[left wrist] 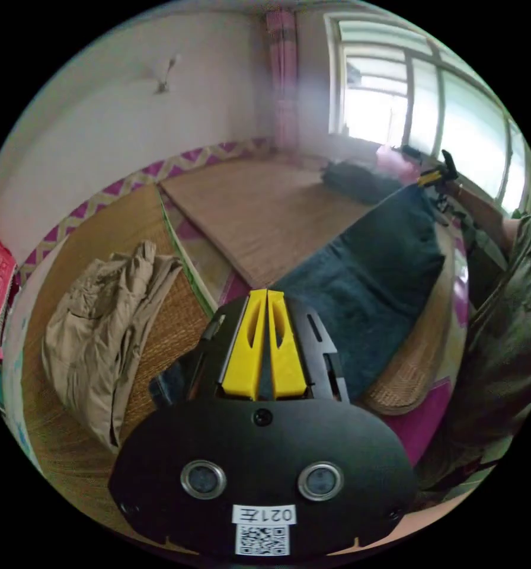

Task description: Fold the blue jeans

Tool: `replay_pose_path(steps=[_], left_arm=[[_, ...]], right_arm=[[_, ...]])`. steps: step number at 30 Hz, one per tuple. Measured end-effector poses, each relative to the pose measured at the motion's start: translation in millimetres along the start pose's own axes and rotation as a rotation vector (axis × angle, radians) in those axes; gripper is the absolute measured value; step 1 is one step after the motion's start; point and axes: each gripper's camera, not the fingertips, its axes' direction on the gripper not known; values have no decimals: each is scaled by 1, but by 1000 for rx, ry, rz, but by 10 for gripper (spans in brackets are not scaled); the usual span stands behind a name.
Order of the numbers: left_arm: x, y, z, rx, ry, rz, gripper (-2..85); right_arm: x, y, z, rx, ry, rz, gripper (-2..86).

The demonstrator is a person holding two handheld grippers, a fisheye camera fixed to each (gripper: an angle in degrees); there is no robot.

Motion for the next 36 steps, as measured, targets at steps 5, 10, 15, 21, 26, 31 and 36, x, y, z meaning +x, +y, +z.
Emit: replay_pose_path(steps=[5,10,15,21,26,31,36], left_arm=[[73,53,-118,197,40,55,-10],[131,145,-148,151,164,-28,-9],[137,215,-85,25,200,-286,-9],[127,216,-143,227,150,-400,-6],[81,192,-152,57,-263,-601,41],[43,192,-124,-51,-306,-694,2],[30,159,-182,291,-227,-577,-8]], right_arm=[[-71,76,-97,160,-34,-17,-3],[-133,187,-102,89,-180,124,-4],[-144,252,-39,36,-251,332,-6],[-133,268,-74,108,-308,353,7],[-119,257,-112,282,-272,331,54],[-103,223,-72,211,-149,380,77],[-91,220,-39,148,-162,428,74]])
